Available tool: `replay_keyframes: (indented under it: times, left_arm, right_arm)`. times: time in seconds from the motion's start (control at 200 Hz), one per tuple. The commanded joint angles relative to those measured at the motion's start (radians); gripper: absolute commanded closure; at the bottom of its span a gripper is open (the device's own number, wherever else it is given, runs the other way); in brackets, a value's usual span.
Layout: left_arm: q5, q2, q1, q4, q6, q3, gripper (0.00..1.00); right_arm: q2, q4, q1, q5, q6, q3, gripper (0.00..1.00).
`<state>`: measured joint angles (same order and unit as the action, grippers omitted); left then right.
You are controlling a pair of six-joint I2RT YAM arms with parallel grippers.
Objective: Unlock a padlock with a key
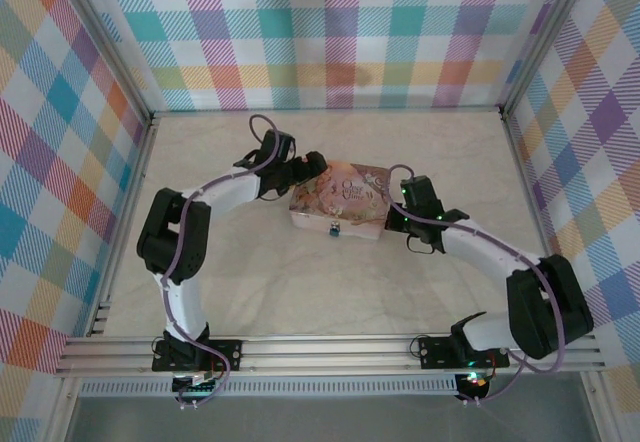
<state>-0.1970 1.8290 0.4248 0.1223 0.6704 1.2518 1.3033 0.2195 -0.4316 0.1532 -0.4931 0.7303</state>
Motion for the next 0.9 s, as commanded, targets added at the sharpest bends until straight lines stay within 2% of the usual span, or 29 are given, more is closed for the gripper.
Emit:
replay_keyframes:
  times: [0.0,0.11,0.24,0.425,0.595,0.67,0.755,0.895]
  left_arm:
    - [0.019,-0.162,-0.018,-0.014,-0.039,-0.078,0.0]
    - [-0.007,-0.276,-0.017,-0.016,-0.047,-0.173,0.0]
    - [-0.113,-0.386,-0.009,-0.034,-0.062,-0.279,0.0]
    - [-0.201,-0.524,0.076,-0.091,-0.094,-0.447,0.0]
    - [-0.13,-0.563,0.164,-0.18,-0.105,-0.552,0.0]
    - [-0.072,-0.556,0.208,-0.281,-0.132,-0.609,0.0]
    - [-0.062,-0.532,0.242,-0.448,-0.18,-0.678,0.0]
    - [-0.035,-0.441,0.27,-0.53,-0.226,-0.682,0.01]
  right_arm:
    - [-0.048,0.116,0.007,0.058,0.041,0.074,1.0]
    - [-0.036,0.164,0.011,0.054,0.092,0.159,1.0]
    - [0.033,0.193,0.02,0.029,0.151,0.28,1.0]
    - [0.204,0.235,0.043,-0.06,0.227,0.488,1.0]
    - [0.388,0.288,0.062,-0.099,0.253,0.696,1.0]
    - [0.459,0.297,0.065,-0.095,0.263,0.77,1.0]
    - [0.538,0.314,0.069,-0.091,0.27,0.848,1.0]
    - [0.639,0.33,0.07,-0.079,0.283,0.942,1.0]
